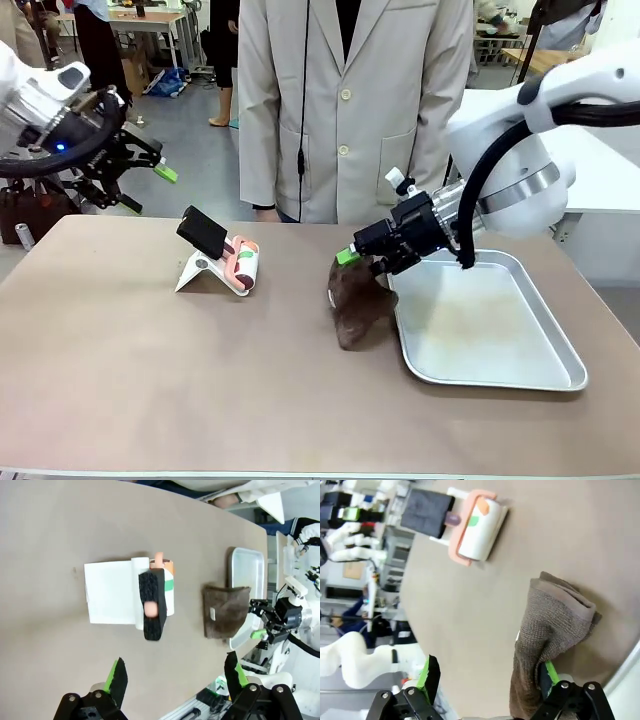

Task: Clean the surface of the table.
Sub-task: Return the Lint Roller and towel to their original positions.

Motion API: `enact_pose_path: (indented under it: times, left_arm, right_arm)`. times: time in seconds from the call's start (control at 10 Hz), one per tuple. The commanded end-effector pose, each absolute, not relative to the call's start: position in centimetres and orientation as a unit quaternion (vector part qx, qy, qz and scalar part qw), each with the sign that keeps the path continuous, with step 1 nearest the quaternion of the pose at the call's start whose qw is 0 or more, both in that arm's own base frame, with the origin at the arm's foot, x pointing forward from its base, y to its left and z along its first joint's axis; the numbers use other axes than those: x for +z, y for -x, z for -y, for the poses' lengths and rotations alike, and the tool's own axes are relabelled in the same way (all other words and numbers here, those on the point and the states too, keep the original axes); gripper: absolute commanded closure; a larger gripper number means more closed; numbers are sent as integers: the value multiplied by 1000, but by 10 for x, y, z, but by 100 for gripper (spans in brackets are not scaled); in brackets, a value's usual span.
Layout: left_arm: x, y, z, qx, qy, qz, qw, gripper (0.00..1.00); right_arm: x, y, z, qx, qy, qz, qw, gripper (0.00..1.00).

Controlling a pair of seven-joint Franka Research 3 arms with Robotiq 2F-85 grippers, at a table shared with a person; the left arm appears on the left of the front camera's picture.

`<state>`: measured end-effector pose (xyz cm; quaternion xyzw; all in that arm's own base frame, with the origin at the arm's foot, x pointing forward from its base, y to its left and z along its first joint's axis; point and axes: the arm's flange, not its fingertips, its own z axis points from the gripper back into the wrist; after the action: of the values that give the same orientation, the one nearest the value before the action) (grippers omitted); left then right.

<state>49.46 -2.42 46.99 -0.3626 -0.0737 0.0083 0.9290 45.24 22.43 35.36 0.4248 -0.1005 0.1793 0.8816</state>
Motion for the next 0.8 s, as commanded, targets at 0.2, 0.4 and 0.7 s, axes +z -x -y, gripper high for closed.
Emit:
enact_pose_path:
  times: [0.2,0.4,0.7]
  left_arm:
    - [481,-459,-6,0,416,104,903,0]
    - [478,-461,-4,2,422,100,901,0]
    - [474,-460,-9,2,427,86,900,0]
  right_arm:
    - [389,-430,-209,201,-378,222,876,0]
    - [391,-424,-209,209,-446,197,848,0]
    - [385,-417,-198,190,-484,163,838,0]
